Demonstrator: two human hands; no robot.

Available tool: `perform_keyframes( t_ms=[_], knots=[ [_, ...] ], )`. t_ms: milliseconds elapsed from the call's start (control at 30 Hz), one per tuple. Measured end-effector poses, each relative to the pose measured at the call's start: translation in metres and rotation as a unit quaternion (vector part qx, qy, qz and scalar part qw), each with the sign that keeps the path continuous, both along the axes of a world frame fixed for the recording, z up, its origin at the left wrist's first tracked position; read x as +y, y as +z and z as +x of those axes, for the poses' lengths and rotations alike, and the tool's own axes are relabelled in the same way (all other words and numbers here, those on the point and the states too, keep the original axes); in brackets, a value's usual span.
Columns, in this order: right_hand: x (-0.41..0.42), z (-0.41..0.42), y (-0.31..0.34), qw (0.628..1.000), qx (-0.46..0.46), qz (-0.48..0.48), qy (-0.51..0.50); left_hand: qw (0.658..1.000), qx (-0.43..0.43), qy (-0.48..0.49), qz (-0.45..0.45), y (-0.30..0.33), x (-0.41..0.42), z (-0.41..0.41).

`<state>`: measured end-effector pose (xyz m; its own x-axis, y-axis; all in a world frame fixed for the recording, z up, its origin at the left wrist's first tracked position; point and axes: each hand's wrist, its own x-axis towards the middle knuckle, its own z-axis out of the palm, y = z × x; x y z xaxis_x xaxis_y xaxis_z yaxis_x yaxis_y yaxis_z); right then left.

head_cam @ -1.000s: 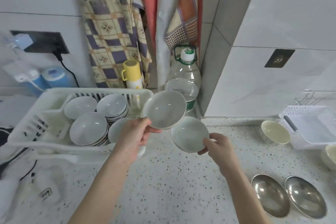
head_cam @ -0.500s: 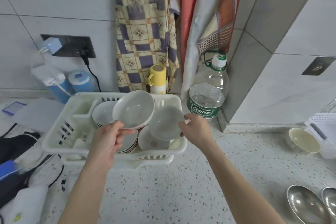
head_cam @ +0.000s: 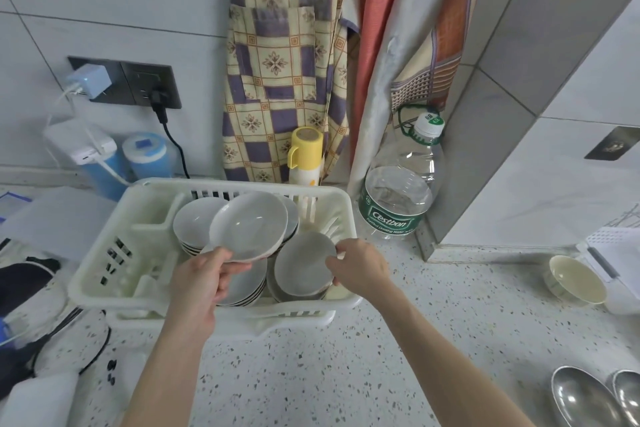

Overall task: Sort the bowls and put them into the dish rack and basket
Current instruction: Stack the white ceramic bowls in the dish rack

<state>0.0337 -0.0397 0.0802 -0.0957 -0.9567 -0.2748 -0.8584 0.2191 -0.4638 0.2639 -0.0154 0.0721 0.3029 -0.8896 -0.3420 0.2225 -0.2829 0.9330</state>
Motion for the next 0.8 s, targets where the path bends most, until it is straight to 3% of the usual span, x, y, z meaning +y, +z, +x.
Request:
perform_keyframes(
  t_ms=[300,800],
  knots=[
    [-0.001,0.010,-0.017,0.989,0.130,-0.034,0.057,0.995,0.010,0.094,-0.018,-0.022,0.001,0.002],
    [0.002,0.015,-0.027,0.959,0.256,-0.080,0.095,0.995,0.051,0.083,-0.023,-0.016,0.003,0.001]
  ],
)
